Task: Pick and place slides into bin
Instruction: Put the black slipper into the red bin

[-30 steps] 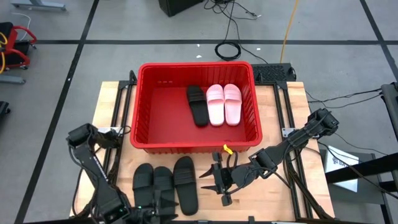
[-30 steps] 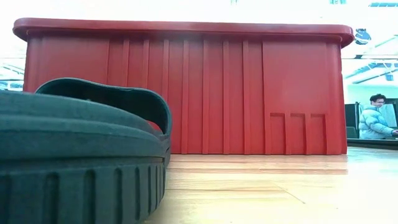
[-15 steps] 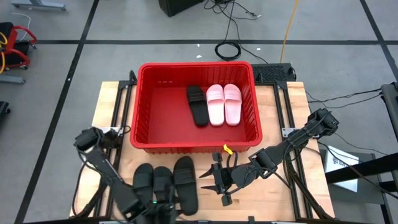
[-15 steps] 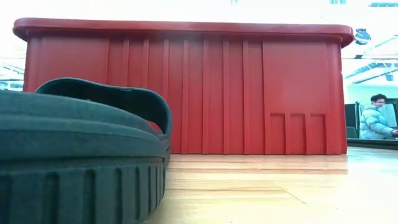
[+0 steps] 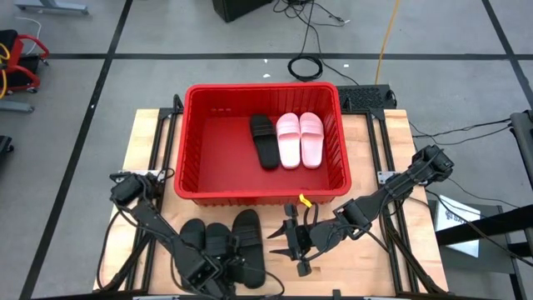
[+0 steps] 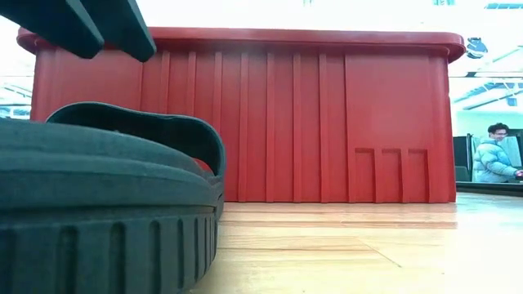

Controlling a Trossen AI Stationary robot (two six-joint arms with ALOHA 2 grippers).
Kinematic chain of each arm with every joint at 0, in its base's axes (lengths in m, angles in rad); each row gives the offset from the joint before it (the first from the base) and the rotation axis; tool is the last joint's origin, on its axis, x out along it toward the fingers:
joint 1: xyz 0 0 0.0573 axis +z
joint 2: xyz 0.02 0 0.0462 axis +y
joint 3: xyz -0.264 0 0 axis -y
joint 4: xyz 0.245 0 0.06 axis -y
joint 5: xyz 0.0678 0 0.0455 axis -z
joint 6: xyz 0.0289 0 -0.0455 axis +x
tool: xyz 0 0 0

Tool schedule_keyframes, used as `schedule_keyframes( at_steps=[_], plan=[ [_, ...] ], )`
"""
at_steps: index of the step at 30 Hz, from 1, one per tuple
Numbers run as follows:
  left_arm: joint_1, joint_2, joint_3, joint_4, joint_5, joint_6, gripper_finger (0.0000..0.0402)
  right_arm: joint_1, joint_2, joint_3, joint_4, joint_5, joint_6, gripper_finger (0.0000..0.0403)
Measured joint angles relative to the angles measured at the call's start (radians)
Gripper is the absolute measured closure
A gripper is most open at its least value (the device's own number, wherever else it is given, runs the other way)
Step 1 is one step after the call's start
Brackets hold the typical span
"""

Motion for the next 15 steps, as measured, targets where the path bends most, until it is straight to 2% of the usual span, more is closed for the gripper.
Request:
schedule_keyframes(
  at_steps=[15],
  plan=[
    [0.009, 0.0, 0.0, -0.079, -0.044, -0.055, 0.0213, 0.0, 0.0, 0.0, 0.0, 0.0, 0.0, 0.0248]
  ],
)
